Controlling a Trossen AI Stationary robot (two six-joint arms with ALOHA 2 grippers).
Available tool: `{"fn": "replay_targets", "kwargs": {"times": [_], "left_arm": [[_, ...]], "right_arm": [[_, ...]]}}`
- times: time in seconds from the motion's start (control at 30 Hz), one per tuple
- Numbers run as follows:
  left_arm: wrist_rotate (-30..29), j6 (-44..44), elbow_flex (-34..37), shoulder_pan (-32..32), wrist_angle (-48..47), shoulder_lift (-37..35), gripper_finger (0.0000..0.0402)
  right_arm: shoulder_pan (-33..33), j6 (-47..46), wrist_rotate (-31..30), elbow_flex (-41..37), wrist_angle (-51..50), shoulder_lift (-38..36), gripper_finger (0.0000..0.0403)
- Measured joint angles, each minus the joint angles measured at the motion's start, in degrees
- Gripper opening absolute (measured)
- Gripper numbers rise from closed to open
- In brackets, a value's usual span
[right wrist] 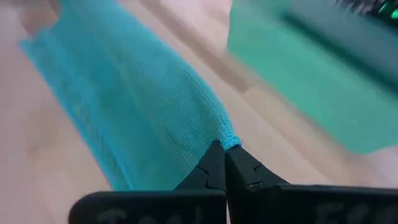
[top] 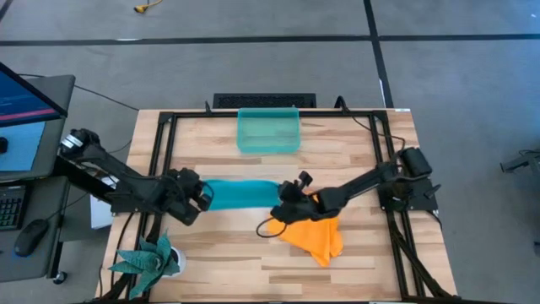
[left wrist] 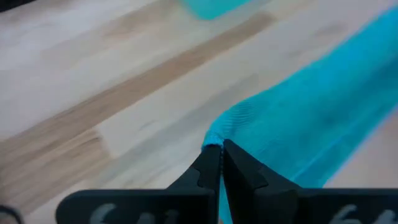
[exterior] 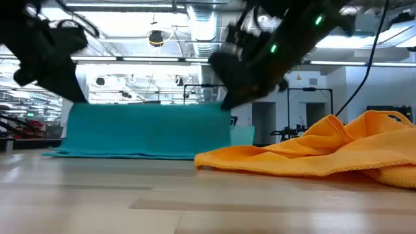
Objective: Roll microfiber towels into tight, uniform cylinder then place into a basket
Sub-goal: Fold the blue microfiber cloth
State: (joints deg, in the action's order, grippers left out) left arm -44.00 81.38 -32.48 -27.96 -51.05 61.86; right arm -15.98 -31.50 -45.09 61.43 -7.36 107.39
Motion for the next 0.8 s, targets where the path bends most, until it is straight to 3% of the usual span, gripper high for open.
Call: {"fn": "replay_targets", "kwargs": {"times": [0.47, 0.8], "left_arm": [[0.2, -4.4, 1.6, 5.6, 4.5, 4.5, 0.0000], [0.1, -7.4, 1.6, 5.7, 4.4, 4.5, 0.0002]], "right_arm": [[4.9, -1.6, 4.8, 0.1, 0.1, 2.2, 0.0018], [5.6, -1.6, 7.7, 0.0, -0.1, 2.2, 0.0104]]}}
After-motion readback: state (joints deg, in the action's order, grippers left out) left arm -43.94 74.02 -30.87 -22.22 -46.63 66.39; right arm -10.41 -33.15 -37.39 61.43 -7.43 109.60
